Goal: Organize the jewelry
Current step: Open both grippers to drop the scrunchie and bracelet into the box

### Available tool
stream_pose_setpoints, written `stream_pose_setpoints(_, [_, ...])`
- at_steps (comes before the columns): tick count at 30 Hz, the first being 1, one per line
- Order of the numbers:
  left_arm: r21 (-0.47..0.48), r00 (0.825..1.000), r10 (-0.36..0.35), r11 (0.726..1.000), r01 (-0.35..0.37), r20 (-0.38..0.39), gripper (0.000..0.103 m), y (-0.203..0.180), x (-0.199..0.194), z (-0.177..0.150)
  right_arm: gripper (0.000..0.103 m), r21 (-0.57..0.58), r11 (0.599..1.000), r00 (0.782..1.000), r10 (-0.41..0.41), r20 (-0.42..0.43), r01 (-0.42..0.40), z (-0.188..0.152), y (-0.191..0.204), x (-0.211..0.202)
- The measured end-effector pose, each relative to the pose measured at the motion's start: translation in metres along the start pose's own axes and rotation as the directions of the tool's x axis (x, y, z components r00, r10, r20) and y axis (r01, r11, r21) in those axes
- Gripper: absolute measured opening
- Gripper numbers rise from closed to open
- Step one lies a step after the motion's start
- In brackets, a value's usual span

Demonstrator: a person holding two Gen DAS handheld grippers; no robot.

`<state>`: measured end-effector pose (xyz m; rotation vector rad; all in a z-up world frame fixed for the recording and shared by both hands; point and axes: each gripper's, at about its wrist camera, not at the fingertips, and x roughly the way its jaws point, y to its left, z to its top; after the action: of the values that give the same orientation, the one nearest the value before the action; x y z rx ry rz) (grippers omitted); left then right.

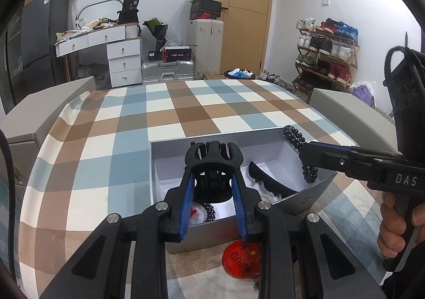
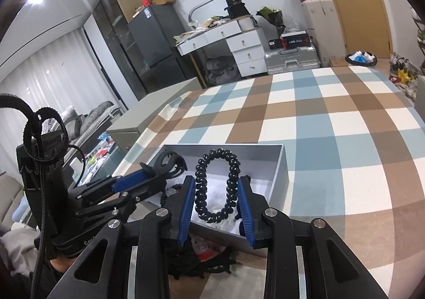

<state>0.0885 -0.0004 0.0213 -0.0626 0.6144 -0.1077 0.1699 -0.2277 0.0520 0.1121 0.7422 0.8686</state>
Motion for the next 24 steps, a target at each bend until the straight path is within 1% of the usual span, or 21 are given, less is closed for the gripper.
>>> stream_pose_setpoints(9, [0.008, 1.000, -0.006, 1.000, 0.006, -0.010, 0.023, -0.0068, 0.0009, -0.0024, 0.032, 0.001, 1.000, 1.000, -0.004, 0.000, 0.004, -0.0006, 0.0001, -0.0003])
stream_pose_setpoints(12, [0.003, 1.000, -0.009, 1.000, 0.009, -0.011, 0.023, -0.0073, 0.0013, -0.0023, 0.035, 0.004, 1.000, 1.000, -0.006, 0.003, 0.006, -0.0004, 0.0000, 0.0009])
stream_pose_setpoints(13, [0.001, 1.000, -0.010, 1.000, 0.010, -0.011, 0.023, -0.0069, 0.0017, -0.0022, 0.039, 0.007, 1.000, 1.000, -0.003, 0.003, 0.003, -0.0004, -0.0005, 0.0015])
stream_pose_setpoints(16, [-0.008, 1.000, -0.010, 1.000, 0.010, -0.012, 0.023, -0.0058, 0.0020, -0.0017, 0.043, 0.020, 1.000, 1.000, 0.012, 0.008, -0.012, -0.0009, -0.0031, 0.0012])
stream_pose_setpoints(18, [-0.019, 1.000, -0.004, 1.000, 0.004, -0.012, 0.023, -0.0042, 0.0018, -0.0011, 0.048, 0.025, 0.999, 0.999, 0.033, 0.007, -0.033, -0.0013, -0.0039, 0.0008])
stream_pose_setpoints(20, [-0.032, 1.000, -0.007, 0.999, 0.007, -0.024, 0.025, -0.0024, 0.0026, 0.0001, 0.050, 0.025, 0.999, 0.999, 0.040, 0.003, -0.040, -0.0014, -0.0040, 0.0014])
stream_pose_setpoints(21, [-0.040, 1.000, -0.014, 0.999, 0.013, -0.024, 0.031, -0.0012, 0.0023, 0.0006, 0.054, 0.023, 0.999, 0.999, 0.037, 0.001, -0.037, -0.0013, -0.0037, 0.0017])
stream_pose_setpoints(22, [-0.045, 1.000, -0.016, 0.999, 0.015, -0.020, 0.042, -0.0002, 0.0014, 0.0008, 0.057, 0.024, 0.999, 0.999, 0.035, 0.003, -0.035, -0.0014, -0.0037, 0.0015])
stream_pose_setpoints(23, [-0.053, 1.000, -0.016, 0.998, 0.015, -0.014, 0.047, 0.0009, -0.0003, 0.0013, 0.059, 0.026, 0.999, 0.999, 0.035, 0.005, -0.035, -0.0013, -0.0040, 0.0008])
stream_pose_setpoints(24, [-0.061, 1.000, -0.017, 0.998, 0.017, -0.006, 0.055, 0.0019, -0.0020, 0.0018, 0.061, 0.029, 0.999, 0.999, 0.035, 0.009, -0.035, -0.0012, -0.0044, -0.0004])
